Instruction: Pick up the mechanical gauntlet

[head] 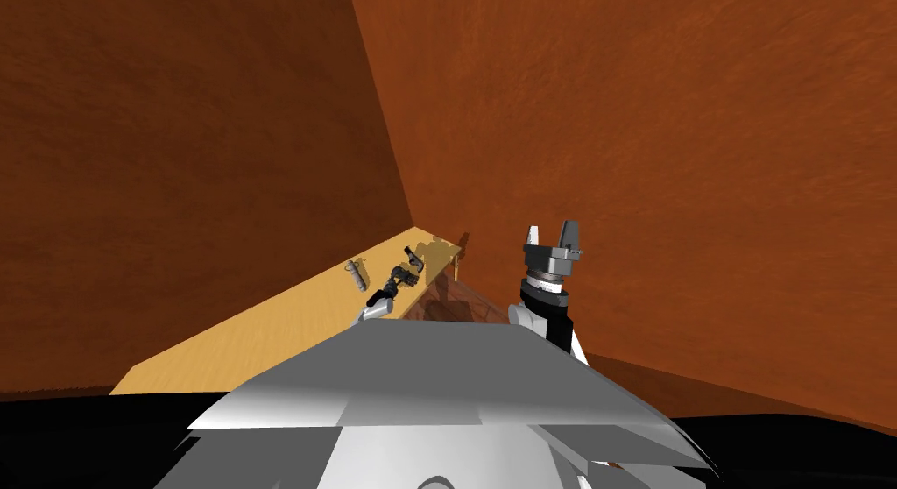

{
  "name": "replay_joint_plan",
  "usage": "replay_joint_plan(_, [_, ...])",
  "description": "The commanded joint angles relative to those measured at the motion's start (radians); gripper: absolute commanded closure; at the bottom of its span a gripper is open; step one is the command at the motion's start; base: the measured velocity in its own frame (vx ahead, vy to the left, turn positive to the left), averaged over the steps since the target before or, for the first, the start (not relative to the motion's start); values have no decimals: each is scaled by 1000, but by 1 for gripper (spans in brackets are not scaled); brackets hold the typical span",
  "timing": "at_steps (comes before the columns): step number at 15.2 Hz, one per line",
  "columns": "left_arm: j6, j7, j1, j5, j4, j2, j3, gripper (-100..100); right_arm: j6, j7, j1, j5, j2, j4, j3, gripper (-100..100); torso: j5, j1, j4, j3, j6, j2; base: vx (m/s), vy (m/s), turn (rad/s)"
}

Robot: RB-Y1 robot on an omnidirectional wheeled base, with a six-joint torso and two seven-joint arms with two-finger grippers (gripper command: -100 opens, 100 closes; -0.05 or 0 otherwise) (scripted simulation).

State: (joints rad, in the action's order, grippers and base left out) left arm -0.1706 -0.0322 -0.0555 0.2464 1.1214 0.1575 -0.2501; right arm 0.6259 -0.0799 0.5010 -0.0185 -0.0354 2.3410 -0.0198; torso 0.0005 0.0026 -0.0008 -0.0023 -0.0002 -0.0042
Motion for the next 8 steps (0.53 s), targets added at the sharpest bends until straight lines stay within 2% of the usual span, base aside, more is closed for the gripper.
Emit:
replay_joint_plan(1, [21,3,11,-4,-28,-1,-2,-100,0,0,0,0,0,0,0,0,0,0,0,0,0,0,58,40,-26])
replay_joint_plan(2, [8,1,4,-3,-11,-1,-1,-100,0,0,0,0,0,0,0,0,0,0,0,0,0,0,34,25,-10])
replay_joint_plan(3, [11,2,5,-3,-14,-1,-2,100,0,0,0,0,0,0,0,0,0,0,0,0,0,0,12,10,-2])
replay_joint_plan(7, [10,2,5,-3,-14,-1,-2,100,0,0,0,0,0,0,0,0,-1,-3,1,2,0,3,1,1,-1])
replay_joint_plan(8, [-8,-1,-7,2,16,0,1,100,0,0,0,0,0,0,0,0,-1,-3,1,2,0,4,-27,-11,37])
